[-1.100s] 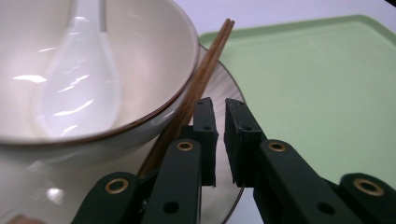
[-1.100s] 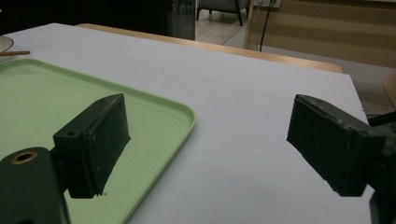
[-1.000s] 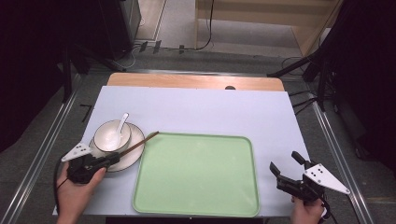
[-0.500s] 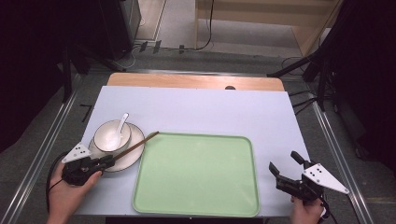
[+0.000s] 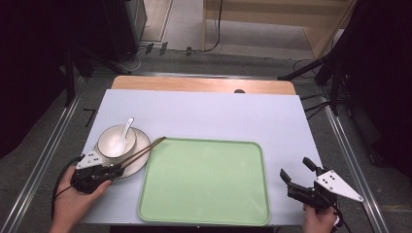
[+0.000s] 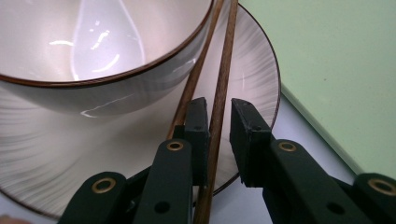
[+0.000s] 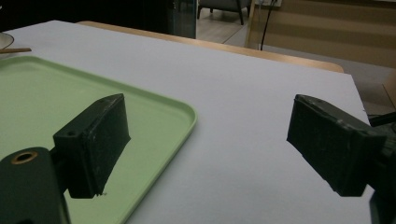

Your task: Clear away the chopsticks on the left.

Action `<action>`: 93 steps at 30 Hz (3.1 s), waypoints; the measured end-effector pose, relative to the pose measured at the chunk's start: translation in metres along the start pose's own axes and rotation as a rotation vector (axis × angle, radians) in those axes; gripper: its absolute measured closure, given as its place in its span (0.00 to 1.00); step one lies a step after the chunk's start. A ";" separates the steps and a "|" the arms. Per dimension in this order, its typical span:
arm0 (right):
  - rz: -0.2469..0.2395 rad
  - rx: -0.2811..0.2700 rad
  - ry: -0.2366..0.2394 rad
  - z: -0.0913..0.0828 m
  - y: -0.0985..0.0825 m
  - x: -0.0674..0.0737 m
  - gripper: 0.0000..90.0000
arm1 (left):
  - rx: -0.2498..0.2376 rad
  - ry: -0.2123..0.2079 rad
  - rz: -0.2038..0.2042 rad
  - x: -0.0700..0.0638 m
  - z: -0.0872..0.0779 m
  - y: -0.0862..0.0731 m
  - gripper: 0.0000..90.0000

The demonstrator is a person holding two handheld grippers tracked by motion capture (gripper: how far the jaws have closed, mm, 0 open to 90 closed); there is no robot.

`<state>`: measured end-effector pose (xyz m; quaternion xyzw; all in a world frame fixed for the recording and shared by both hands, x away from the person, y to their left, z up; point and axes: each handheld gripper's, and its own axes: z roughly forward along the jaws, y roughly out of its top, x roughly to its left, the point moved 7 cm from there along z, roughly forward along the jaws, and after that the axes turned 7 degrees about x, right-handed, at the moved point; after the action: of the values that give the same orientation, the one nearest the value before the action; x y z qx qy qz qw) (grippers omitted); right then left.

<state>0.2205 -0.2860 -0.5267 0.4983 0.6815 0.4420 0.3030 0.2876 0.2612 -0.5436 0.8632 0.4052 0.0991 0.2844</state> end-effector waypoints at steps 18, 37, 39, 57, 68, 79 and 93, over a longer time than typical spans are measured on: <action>-0.003 0.001 0.001 0.000 0.000 0.001 0.14 | -0.016 -0.102 0.031 -0.046 -0.003 0.012 0.94; -0.006 0.002 0.007 0.002 0.000 0.001 0.14 | 0.032 -0.174 -0.079 -0.106 0.044 0.013 0.94; -0.002 0.003 0.007 0.003 0.000 0.000 0.14 | 0.041 -0.168 -0.084 -0.106 0.046 0.011 0.94; 0.001 -0.001 0.007 0.002 0.001 0.001 0.14 | 0.013 -0.140 -0.083 -0.104 0.043 0.017 0.78; -0.004 0.005 0.009 0.004 0.001 0.002 0.14 | -0.007 -0.121 0.004 -0.129 0.067 0.061 1.00; -0.003 0.005 0.012 0.003 0.000 0.001 0.14 | 0.051 -0.076 -0.054 -0.118 0.087 0.066 1.00; -0.003 -0.002 0.009 0.002 0.000 0.001 0.14 | 0.063 0.027 -0.102 -0.089 0.070 0.051 1.00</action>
<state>0.2221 -0.2848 -0.5280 0.4951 0.6830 0.4446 0.3013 0.2909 0.1387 -0.5667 0.8486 0.4551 0.0834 0.2564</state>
